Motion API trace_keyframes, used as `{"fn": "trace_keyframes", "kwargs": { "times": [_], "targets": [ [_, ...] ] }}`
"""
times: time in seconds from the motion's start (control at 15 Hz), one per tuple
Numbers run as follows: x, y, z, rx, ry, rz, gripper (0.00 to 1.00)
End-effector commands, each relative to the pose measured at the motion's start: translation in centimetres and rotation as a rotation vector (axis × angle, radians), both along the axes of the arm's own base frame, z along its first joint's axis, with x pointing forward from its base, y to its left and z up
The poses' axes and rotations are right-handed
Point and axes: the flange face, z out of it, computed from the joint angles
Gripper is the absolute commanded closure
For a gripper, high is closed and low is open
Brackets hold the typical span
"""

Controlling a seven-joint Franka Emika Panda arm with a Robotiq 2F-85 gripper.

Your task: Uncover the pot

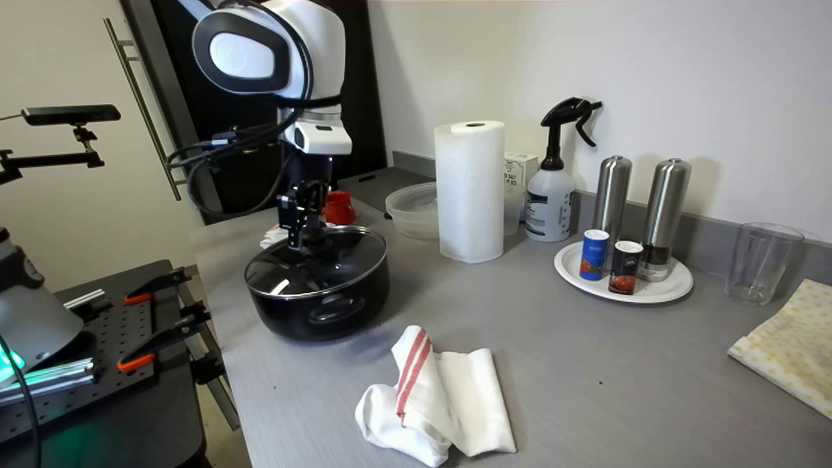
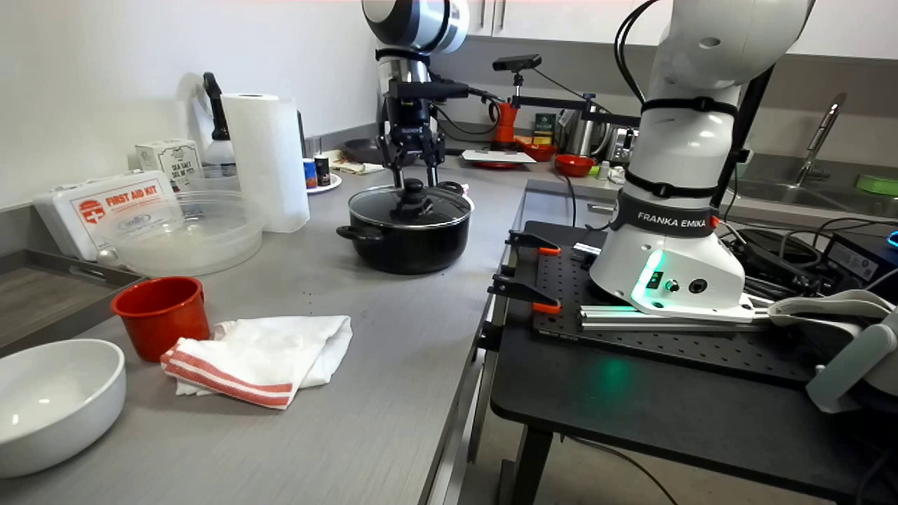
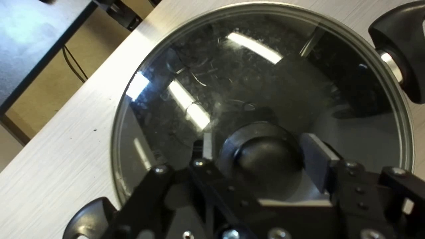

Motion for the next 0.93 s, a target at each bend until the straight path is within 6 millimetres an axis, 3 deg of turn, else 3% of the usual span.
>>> {"fn": "trace_keyframes", "kwargs": {
  "times": [0.0,0.13,0.47,0.87],
  "targets": [
    [0.0,0.2,0.2,-0.001,0.005,-0.007,0.63],
    [0.1,0.2,0.3,0.001,0.005,-0.004,0.77],
    [-0.4,0.4,1.4,-0.007,-0.017,0.01,0.77],
    [-2.4,1.0,5.4,-0.055,-0.087,0.057,0.77]
  ]
}}
